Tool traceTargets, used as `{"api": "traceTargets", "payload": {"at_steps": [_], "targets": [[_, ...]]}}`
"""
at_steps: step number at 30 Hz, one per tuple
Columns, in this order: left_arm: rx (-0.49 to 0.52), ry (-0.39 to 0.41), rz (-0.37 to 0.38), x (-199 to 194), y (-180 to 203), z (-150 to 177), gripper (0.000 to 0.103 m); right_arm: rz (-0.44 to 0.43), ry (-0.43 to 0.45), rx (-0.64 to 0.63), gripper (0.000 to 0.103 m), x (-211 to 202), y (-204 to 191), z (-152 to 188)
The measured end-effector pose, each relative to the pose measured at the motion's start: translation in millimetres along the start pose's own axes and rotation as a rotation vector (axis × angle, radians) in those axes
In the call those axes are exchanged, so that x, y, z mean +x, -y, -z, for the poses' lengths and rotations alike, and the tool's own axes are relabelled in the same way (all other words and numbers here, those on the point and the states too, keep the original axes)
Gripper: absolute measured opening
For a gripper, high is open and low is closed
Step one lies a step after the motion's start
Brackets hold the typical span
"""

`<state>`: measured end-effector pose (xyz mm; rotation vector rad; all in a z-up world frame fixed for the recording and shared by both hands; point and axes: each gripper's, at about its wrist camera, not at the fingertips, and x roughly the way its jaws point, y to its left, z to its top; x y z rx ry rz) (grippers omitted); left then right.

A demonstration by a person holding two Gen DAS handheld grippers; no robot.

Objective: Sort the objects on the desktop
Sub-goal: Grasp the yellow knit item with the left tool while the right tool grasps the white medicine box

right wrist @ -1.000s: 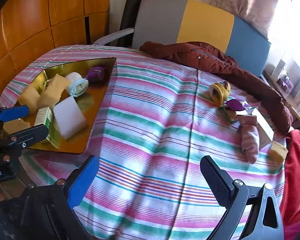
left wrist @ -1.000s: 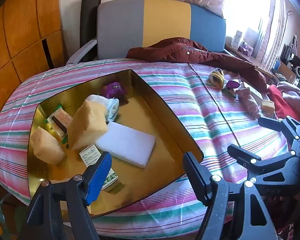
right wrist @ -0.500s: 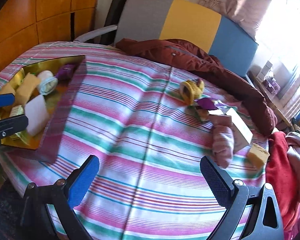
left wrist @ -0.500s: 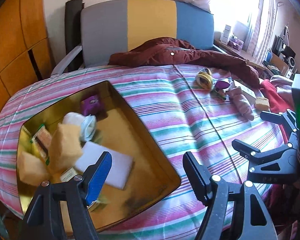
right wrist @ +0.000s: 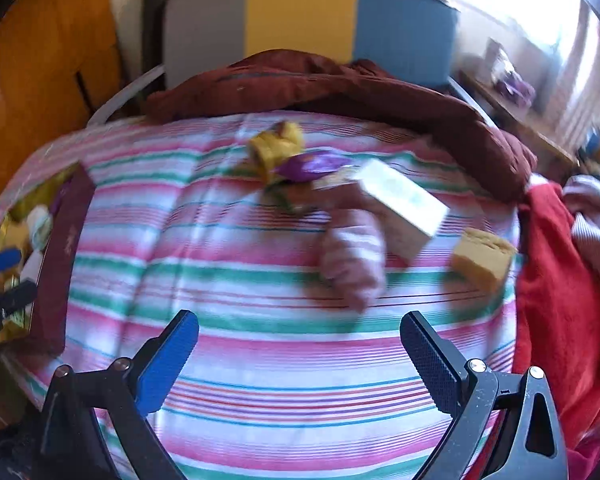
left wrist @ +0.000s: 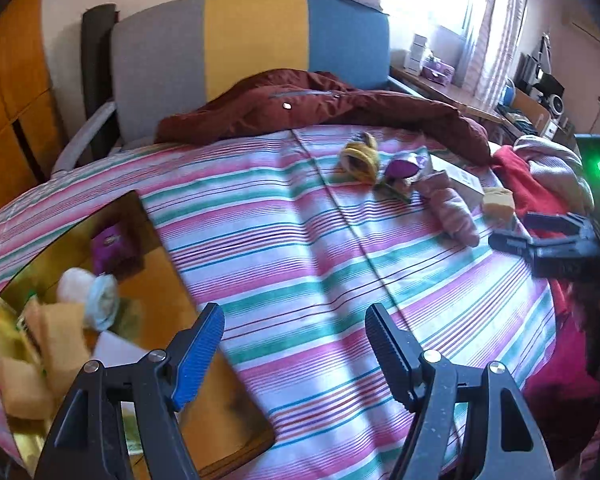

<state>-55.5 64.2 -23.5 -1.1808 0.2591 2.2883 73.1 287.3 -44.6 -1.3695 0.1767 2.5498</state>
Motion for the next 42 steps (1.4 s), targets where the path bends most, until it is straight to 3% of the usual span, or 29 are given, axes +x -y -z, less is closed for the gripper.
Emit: {"api": "traceTargets", "payload": {"at_steps": [7, 13, 19, 26, 34, 36, 38, 42], "targets": [[0.011, -0.025, 0.05, 22.2, 18.6, -20.5, 0.074, 0.051, 0.015, 0.067, 0.101, 20.6, 48.9, -24.0], [0.001, -0.052, 0.077, 39.2, 26.6, -31.2, 0.074, 0.117, 0.024, 0.041, 0.099, 39.9, 74.3, -44.4], [0.016, -0.076, 0.072, 53.1, 34.2, -35.5, 0.073, 0.182, -0.022, -0.036, 0.092, 74.9, 88.3, -59.8], [0.024, -0.095, 0.074, 67.7, 36.2, -47.6, 0.073, 0.135, -0.03, -0.196, 0.091, 103.6, 74.7, -71.1], [0.048, -0.082, 0.084, 82.5, 37.3, -81.7, 0.073, 0.066, -0.018, -0.289, 0.097, 122.8, 62.8, -82.7], [0.039, -0.087, 0.097, 89.7, 36.7, -90.0, 0.073, 0.033, -0.039, -0.28, 0.09, 125.6, 62.7, -83.0], [0.004, -0.114, 0.136, 104.1, 34.7, -101.9, 0.073, 0.021, -0.048, -0.281, 0.075, 124.2, 61.8, -82.8], [-0.043, -0.116, 0.182, 122.9, 33.3, -123.7, 0.073, -0.017, -0.063, -0.259, 0.06, 117.8, 62.2, -79.8]]}}
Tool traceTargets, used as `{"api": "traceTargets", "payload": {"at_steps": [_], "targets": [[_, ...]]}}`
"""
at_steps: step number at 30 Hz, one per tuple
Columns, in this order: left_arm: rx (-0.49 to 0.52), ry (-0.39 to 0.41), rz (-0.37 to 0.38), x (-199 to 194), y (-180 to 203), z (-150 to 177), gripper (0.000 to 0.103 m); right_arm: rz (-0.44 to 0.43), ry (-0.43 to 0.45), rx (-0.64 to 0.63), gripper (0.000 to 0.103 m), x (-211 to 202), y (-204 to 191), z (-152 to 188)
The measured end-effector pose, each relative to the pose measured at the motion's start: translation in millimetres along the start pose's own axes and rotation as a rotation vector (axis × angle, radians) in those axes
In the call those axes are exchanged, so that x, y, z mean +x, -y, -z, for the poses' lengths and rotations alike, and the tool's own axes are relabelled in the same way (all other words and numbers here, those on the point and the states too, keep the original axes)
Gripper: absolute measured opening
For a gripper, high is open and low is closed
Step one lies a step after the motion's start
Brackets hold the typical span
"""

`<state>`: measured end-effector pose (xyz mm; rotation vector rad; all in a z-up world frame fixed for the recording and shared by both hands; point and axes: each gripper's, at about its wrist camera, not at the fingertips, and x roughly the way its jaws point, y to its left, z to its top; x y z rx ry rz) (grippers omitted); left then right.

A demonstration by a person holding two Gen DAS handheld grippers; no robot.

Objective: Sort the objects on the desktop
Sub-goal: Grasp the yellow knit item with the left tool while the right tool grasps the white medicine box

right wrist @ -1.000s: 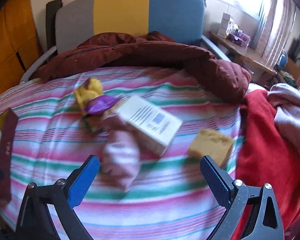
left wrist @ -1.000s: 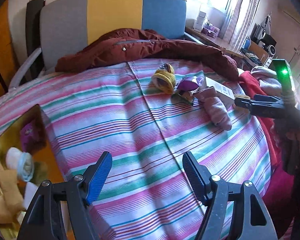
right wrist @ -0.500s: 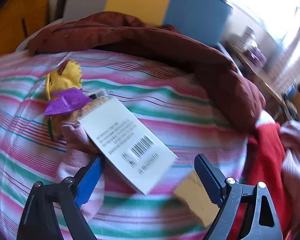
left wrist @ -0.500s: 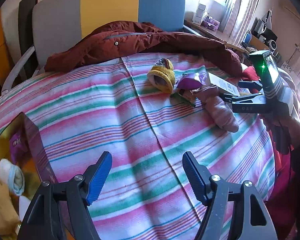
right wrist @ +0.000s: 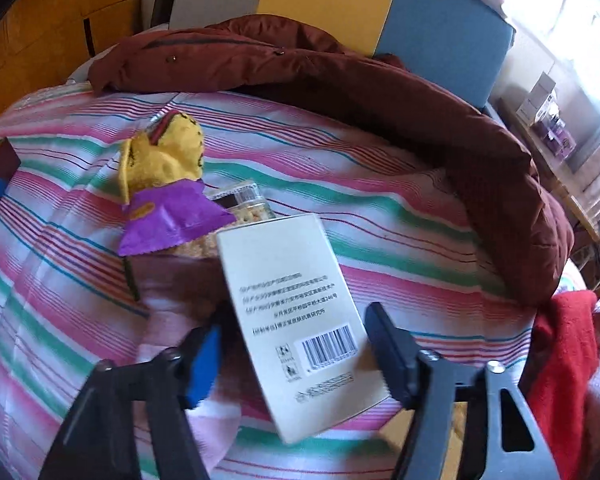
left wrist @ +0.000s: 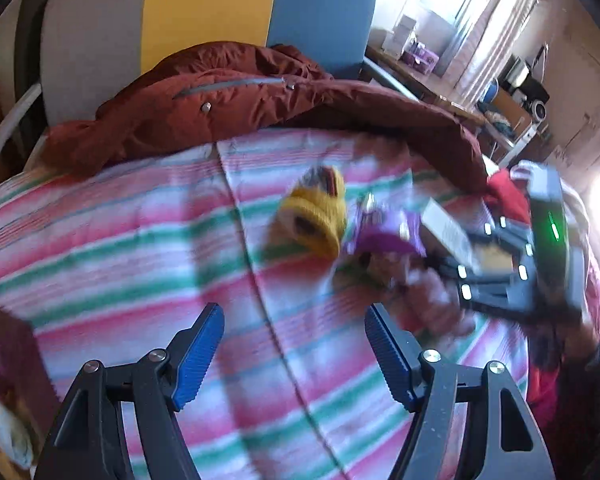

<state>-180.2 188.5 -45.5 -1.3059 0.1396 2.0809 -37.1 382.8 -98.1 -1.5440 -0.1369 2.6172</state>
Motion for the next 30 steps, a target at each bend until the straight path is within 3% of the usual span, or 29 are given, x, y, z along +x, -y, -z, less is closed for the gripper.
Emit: {"api": "traceTargets", "payload": {"at_steps": [2, 12, 17, 21, 23, 25, 28, 30], "targets": [[-0.007, 0.017, 0.019, 7.9, -0.2, -15.3, 0.073, -0.011, -0.008, 0.004, 0.053, -1.9, -0.5, 2.6], [-0.1, -0.015, 0.096, 70.3, -6.5, -72.1, 0.073, -0.087, -0.017, 0.07, 0.051, -0.9, 12.1, 5.6], [-0.096, -0.057, 0.068, 99.6, -3.1, -83.1, 0.073, -0.099, -0.021, 0.088, 0.052, 1.1, 16.1, 5.3], [-0.077, -0.078, 0.088, 114.8, 5.8, -82.4, 0.072, -0.106, -0.026, 0.094, 0.052, 2.5, 17.3, 6.1], [-0.045, -0.07, 0.078, 114.5, 11.1, -79.8, 0.067, -0.113, -0.026, 0.103, 0.052, 2.0, 19.2, 6.8], [-0.01, -0.081, 0.084, 115.0, 17.6, -77.1, 0.048, -0.11, -0.025, 0.094, 0.05, 0.3, 17.7, 7.0], [0.032, -0.064, 0.072, 107.1, 23.6, -68.7, 0.039, -0.122, -0.004, 0.085, 0.05, -5.8, 15.4, 4.3], [-0.005, -0.04, 0.086, 95.2, 16.6, -61.4, 0.038, -0.141, 0.026, 0.092, 0.05, -13.9, 16.3, 2.8]]}}
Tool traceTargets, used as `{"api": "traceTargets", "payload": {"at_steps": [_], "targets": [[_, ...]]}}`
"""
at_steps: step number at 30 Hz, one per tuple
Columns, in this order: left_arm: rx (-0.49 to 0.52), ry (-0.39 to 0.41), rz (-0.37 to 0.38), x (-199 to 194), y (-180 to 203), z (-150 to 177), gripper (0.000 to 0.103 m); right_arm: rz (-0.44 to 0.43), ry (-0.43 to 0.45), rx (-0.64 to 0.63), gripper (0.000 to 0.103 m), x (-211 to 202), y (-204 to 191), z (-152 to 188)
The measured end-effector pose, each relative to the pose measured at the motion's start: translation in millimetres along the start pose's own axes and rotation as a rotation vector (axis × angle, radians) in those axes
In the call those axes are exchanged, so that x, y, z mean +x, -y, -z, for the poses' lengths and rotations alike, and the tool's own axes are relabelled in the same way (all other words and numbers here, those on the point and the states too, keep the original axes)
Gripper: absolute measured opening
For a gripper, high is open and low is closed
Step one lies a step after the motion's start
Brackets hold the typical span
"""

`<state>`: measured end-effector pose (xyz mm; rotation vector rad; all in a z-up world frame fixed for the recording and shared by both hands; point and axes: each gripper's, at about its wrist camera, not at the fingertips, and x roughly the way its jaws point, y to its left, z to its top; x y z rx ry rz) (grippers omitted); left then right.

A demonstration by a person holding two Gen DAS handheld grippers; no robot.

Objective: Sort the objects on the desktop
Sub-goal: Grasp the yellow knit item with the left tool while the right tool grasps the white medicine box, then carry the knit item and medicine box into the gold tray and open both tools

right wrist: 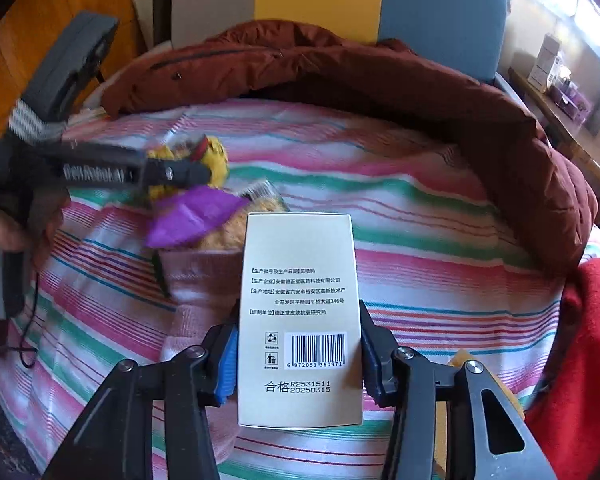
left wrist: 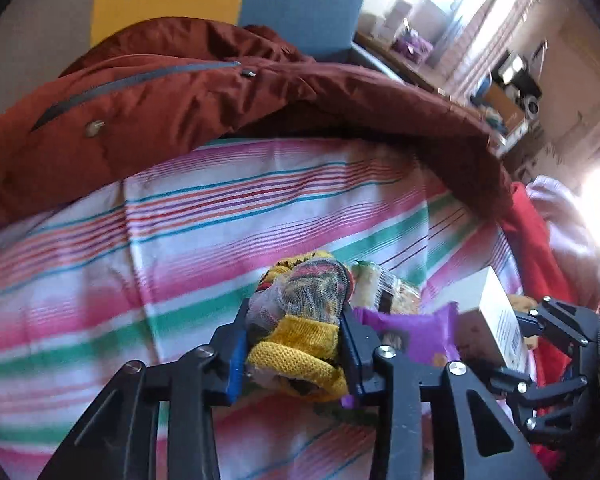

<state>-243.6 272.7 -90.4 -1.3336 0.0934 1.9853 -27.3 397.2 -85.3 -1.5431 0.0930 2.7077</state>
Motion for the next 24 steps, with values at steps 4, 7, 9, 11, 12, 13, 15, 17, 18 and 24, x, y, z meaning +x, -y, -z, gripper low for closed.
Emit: {"api": "traceTargets", "payload": {"at_steps": [4, 7, 9, 11, 12, 13, 15, 17, 18, 24], "targets": [[-0.046, 0.028, -0.014, -23.7, -14.4, 19.2, 0.038, -0.007, 0.024, 0.025, 0.05, -7.0, 6.4, -0.8], [-0.103, 0.051, -0.014, -46.5, -25.5, 41.3, 0.038, -0.028, 0.043, 0.054, 0.05, -13.8, 8.9, -1.9], [-0.115, 0.075, -0.03, -62.3, -28.5, 54.7, 0.038, -0.04, 0.065, 0.058, 0.05, -20.5, 5.8, -4.5], [-0.109, 0.105, -0.043, -84.1, -27.5, 69.9, 0.038, -0.057, 0.088, 0.065, 0.05, -26.9, 1.5, -7.5], [-0.108, 0.115, -0.047, -92.9, -28.9, 73.8, 0.038, -0.06, 0.096, 0.067, 0.05, -30.3, -1.2, -8.1], [-0.107, 0.129, -0.046, -104.3, -28.6, 79.8, 0.038, -0.062, 0.104, 0.069, 0.05, -34.1, -4.6, -8.6], [-0.095, 0.169, -0.064, -127.5, -28.0, 90.9, 0.038, -0.057, 0.119, 0.064, 0.05, -40.7, -13.4, -9.5], [-0.091, 0.199, -0.07, -147.5, -27.5, 97.7, 0.038, -0.062, 0.134, 0.07, 0.05, -48.8, -22.0, -8.6], [-0.095, 0.209, -0.066, -155.6, -28.9, 100.2, 0.038, -0.068, 0.14, 0.074, 0.05, -51.7, -26.4, -8.4], [-0.117, 0.266, -0.085, -201.5, -39.6, 128.3, 0.038, -0.113, 0.16, 0.042, 0.05, -72.4, -71.2, -6.5]]}}
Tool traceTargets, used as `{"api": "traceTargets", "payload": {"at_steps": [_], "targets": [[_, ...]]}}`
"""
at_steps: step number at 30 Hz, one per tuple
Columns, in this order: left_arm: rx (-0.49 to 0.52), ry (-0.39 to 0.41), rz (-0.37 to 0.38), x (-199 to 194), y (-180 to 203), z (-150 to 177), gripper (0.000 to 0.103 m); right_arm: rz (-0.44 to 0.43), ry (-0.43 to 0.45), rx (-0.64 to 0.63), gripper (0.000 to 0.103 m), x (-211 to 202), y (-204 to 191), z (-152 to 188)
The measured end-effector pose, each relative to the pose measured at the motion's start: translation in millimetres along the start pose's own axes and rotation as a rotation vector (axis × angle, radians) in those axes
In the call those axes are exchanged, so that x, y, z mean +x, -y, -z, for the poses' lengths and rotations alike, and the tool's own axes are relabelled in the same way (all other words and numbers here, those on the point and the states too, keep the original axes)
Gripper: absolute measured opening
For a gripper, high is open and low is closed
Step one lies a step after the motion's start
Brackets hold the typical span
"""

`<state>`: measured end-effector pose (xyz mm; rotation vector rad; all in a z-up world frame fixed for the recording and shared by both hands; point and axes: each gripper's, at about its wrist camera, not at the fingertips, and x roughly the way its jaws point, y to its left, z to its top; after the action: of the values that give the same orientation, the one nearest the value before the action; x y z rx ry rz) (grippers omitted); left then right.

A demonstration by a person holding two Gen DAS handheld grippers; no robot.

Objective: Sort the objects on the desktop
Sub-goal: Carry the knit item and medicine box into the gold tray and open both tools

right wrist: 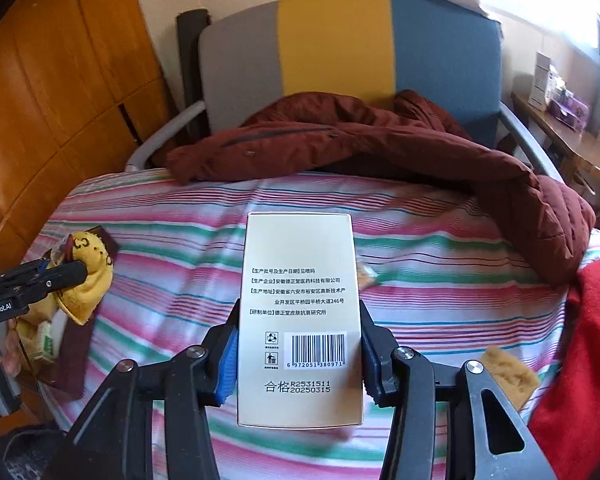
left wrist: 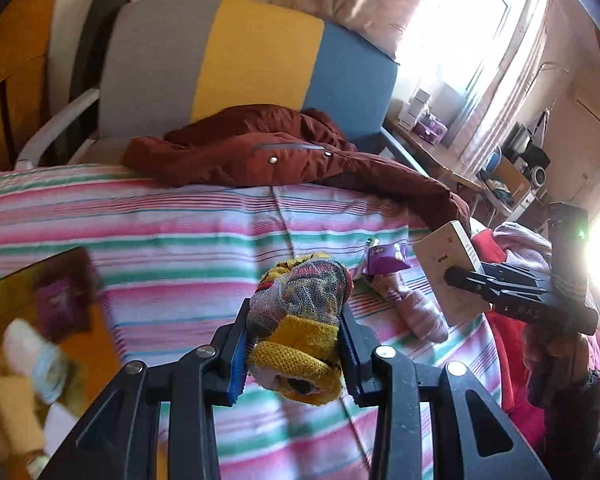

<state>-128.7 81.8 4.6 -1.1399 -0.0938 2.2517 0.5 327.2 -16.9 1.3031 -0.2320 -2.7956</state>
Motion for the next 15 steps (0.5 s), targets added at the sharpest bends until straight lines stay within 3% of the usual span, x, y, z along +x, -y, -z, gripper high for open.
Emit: {"api": "traceTargets", "payload": {"at_steps": [15], "targets": [[-0.165, 0.101, -0.152, -102.1, -105.3, 49.5, 0.038, -0.231, -0.054, -0.195, 0.05, 15.3, -181.6, 7.5]]}}
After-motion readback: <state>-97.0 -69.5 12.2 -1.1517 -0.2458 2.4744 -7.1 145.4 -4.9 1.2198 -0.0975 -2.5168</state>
